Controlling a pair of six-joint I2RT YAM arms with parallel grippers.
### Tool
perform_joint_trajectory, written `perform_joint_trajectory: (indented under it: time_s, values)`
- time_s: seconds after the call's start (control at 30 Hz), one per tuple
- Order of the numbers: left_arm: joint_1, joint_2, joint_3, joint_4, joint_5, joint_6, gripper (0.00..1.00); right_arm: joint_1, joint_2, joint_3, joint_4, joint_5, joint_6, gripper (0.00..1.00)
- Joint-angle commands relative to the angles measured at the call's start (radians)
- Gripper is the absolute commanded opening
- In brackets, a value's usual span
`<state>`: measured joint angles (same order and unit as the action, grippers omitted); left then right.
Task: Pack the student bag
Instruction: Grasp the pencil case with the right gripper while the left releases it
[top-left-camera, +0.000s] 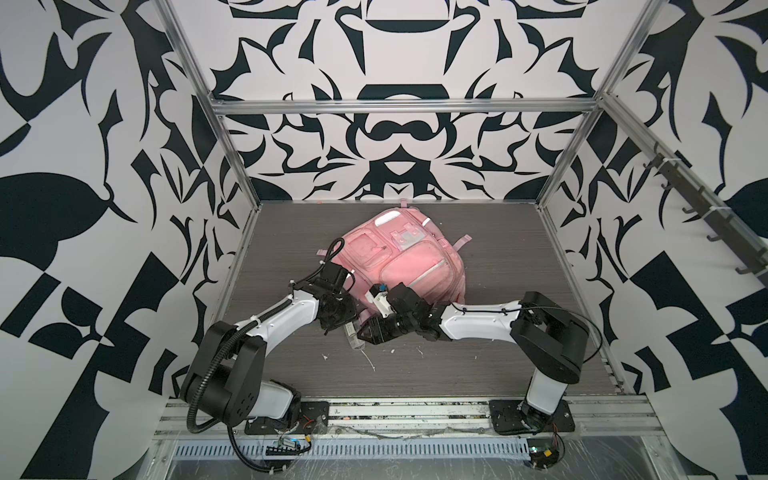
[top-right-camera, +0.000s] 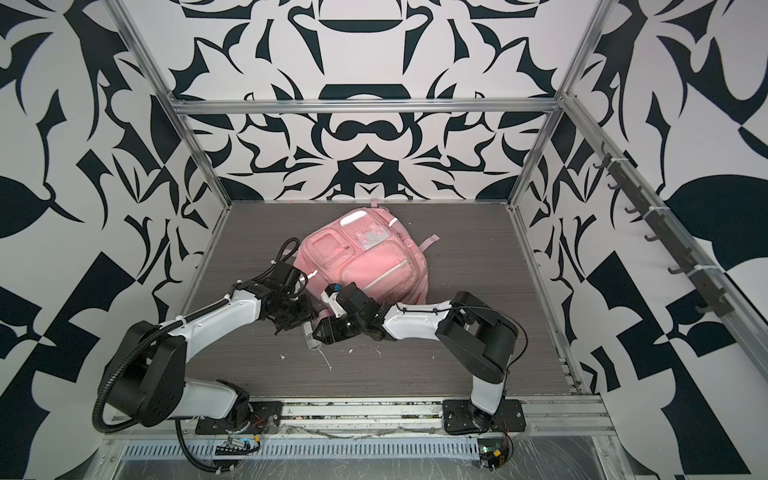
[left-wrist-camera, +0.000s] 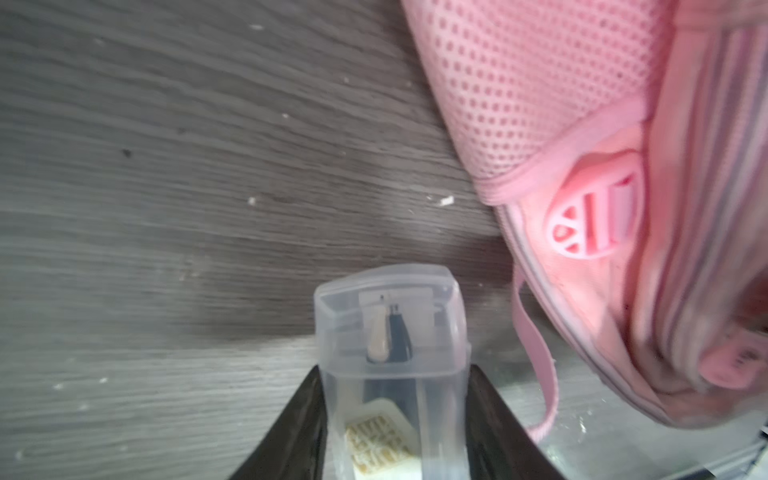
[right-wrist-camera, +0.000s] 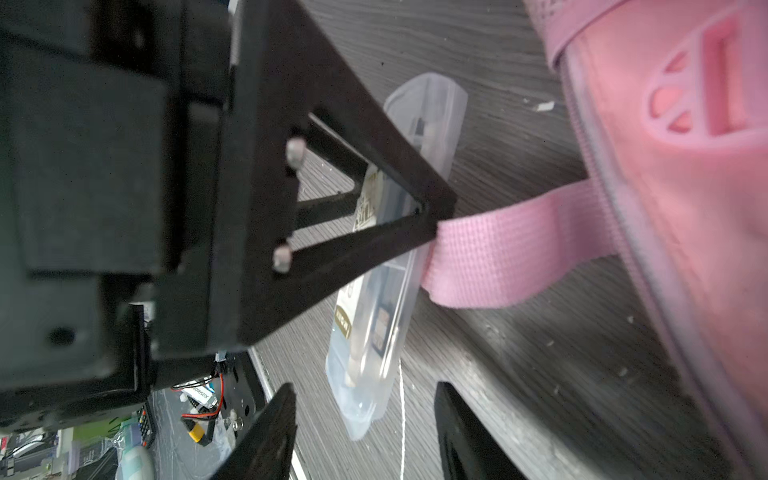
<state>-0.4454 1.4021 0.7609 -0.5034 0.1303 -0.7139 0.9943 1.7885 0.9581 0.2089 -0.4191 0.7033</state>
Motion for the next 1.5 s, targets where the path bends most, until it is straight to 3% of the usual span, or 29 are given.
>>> perform_joint_trajectory:
  time_s: [0.0,0.37,0.93,1.1,1.47]
  values:
    - [-0.003,-0.041,0.008,-0.002,0.05,-0.009,0.47,-0.005,0.003,0.027,0.044,-0.024,0.015,0.55]
    - [0.029,-0.173,0.036,-0.095,0.032,0.031,0.47,-0.022,-0.061,0.015,0.011,-0.017,0.002,0.54]
    - [0.029,-0.179,0.023,-0.019,0.146,-0.023,0.47,-0.037,-0.04,0.03,0.136,-0.06,0.085,0.51]
    - [0.029,-0.187,0.014,-0.006,0.163,-0.03,0.47,-0.059,-0.019,0.014,0.25,-0.098,0.163,0.47]
    - [0.029,-0.189,0.009,0.006,0.172,-0.037,0.48,-0.064,-0.008,0.008,0.272,-0.1,0.183,0.32]
